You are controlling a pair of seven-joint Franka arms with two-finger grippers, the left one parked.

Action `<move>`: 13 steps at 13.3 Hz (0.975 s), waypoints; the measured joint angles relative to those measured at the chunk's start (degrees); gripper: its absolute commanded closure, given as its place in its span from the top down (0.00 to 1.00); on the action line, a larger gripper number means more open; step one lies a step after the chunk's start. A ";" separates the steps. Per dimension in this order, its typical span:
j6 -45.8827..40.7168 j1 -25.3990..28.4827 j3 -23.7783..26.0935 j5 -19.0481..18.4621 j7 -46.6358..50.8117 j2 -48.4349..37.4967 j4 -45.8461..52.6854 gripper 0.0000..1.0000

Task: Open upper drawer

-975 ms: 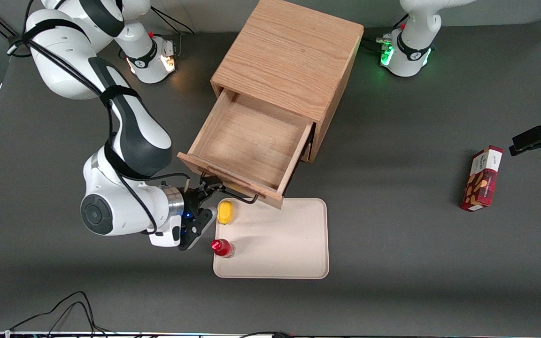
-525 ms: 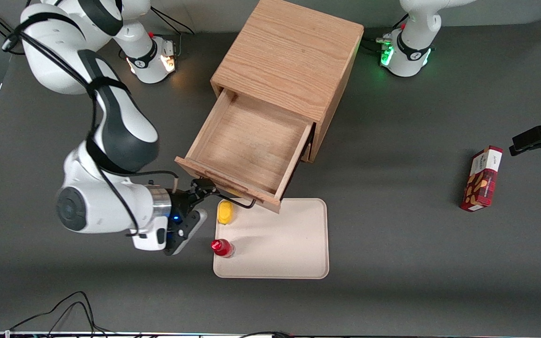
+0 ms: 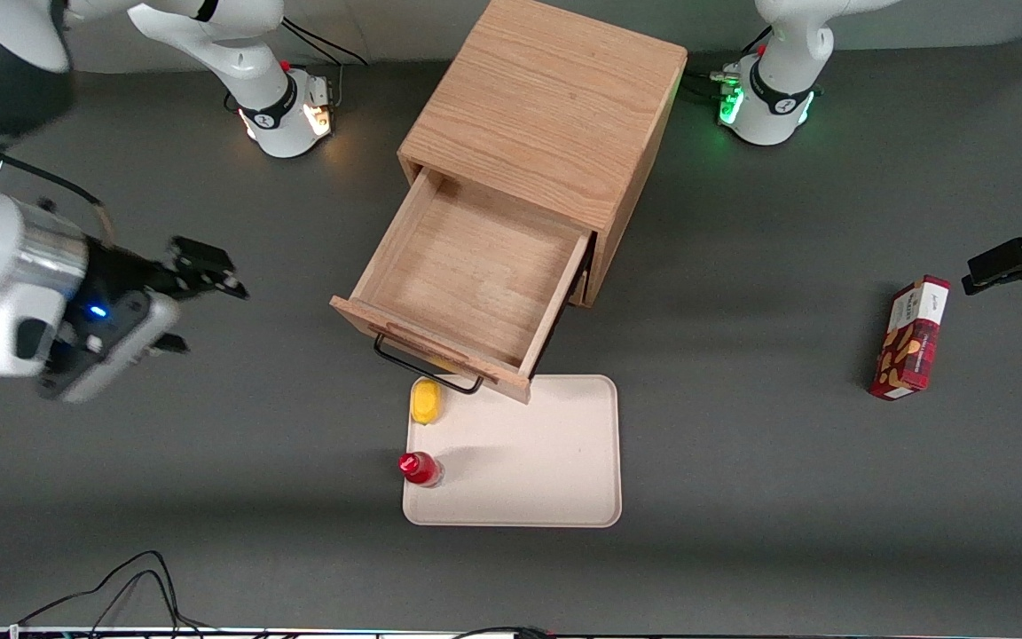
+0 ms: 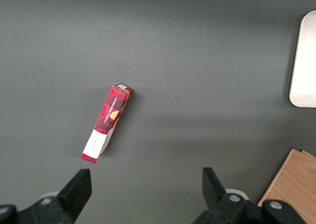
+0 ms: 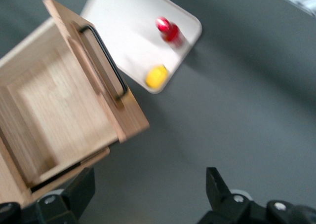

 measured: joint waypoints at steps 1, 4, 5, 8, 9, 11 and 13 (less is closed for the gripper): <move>-1.57 -0.04 -2.15 0.00 3.20 -2.01 -0.88 1.00; -10.10 -0.40 -6.60 -0.49 9.20 -7.50 -5.45 1.00; -10.66 -0.49 -7.57 -1.68 11.03 -9.61 -8.85 1.00; -2.57 -0.53 -8.55 -6.55 15.32 -18.08 -26.48 1.00; 1.85 -0.46 -8.44 -7.25 17.30 -21.57 -33.40 1.00; 7.46 -0.36 -8.22 -7.78 19.29 -27.37 -43.23 1.00; 9.14 -0.41 -8.57 -7.92 20.14 -29.50 -44.90 1.00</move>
